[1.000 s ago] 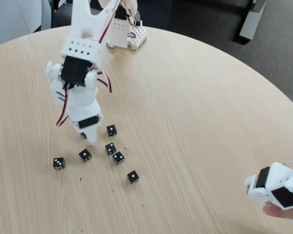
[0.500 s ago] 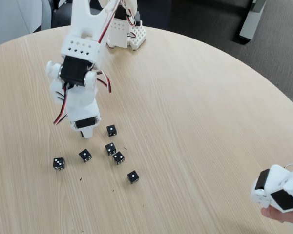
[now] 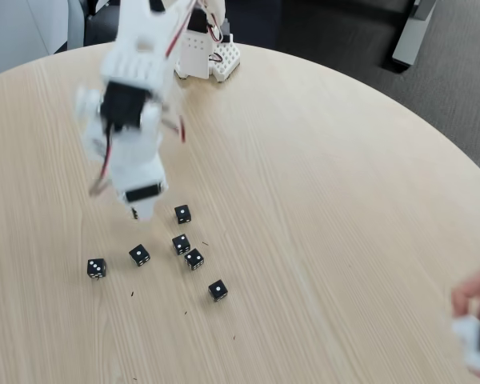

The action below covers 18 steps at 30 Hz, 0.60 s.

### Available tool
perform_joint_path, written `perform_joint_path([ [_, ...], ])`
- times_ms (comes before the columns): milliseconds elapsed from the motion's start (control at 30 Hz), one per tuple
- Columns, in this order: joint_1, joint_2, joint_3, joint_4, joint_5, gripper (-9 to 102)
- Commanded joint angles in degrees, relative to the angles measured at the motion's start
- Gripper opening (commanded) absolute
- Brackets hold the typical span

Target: Pick up the dice with number 6

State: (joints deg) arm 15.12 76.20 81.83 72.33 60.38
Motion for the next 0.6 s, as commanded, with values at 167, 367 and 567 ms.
perform_joint_path([
  [167, -5.36, 32.61, -0.79, 6.86, -8.00, 0],
  [367, -14.59, 51.68, -0.70, 13.71, -12.74, 0],
  [567, -18.37, 64.60, 3.87, 17.14, -18.90, 0],
])
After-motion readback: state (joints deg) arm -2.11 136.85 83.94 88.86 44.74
